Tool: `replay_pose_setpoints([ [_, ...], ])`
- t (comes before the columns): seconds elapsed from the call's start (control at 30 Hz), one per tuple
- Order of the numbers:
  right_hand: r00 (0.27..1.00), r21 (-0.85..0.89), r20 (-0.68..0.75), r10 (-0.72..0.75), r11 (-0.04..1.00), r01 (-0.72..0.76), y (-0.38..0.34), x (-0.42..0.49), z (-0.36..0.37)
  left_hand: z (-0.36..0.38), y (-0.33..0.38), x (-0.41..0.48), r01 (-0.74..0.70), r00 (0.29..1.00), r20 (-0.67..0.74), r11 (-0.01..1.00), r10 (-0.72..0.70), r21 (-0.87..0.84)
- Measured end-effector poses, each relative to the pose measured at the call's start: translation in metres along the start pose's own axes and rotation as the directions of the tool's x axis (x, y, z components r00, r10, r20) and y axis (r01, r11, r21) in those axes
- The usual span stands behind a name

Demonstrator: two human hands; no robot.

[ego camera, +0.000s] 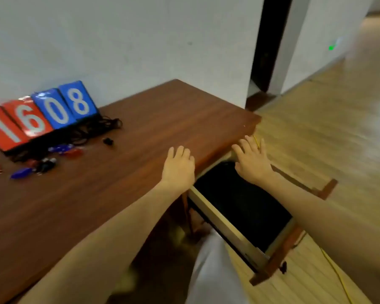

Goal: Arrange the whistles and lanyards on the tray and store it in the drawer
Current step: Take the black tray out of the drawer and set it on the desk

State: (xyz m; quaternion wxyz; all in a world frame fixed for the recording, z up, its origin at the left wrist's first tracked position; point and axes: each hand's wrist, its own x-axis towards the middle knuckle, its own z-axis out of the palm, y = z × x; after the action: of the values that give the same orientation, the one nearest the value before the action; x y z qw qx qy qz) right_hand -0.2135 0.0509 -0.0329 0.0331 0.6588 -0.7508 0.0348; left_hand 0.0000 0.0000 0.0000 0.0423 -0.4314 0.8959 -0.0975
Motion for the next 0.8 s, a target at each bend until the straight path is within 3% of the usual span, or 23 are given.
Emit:
replay_pose_setpoints([
  [0.07, 0.992, -0.053, 0.108, 0.064, 0.997, -0.059, 0.02, -0.004, 0.018, 0.016, 0.026, 0.013, -0.072, 0.996, 0.045, 0.996, 0.074, -0.053],
  [0.17, 0.945, -0.044, 0.292, 0.145, 0.989, -0.138, 0.051, -0.016, 0.059, 0.052, 0.066, 0.025, -0.193, 0.981, -0.029, 0.963, 0.191, -0.188],
  [0.33, 0.827, -0.075, 0.493, 0.271, 0.96, -0.27, 0.087, -0.026, 0.114, 0.089, 0.11, 0.045, -0.207, 0.943, 0.24, 0.971, 0.229, -0.116],
  [0.5, 0.73, -0.075, 0.599, 0.33, 0.93, -0.359, 0.11, -0.02, 0.154, 0.123, 0.124, 0.062, -0.159, 0.833, 0.516, 0.98, 0.199, -0.121],
  [0.63, 0.7, -0.058, 0.624, 0.349, 0.913, -0.403, 0.119, -0.008, 0.176, 0.147, 0.128, 0.073, -0.145, 0.785, 0.599, 0.987, 0.159, -0.073],
  [0.8, 0.693, -0.029, 0.626, 0.358, 0.898, -0.438, 0.121, 0.008, 0.196, 0.172, 0.133, 0.08, -0.123, 0.696, 0.693, 0.982, 0.186, -0.141],
])
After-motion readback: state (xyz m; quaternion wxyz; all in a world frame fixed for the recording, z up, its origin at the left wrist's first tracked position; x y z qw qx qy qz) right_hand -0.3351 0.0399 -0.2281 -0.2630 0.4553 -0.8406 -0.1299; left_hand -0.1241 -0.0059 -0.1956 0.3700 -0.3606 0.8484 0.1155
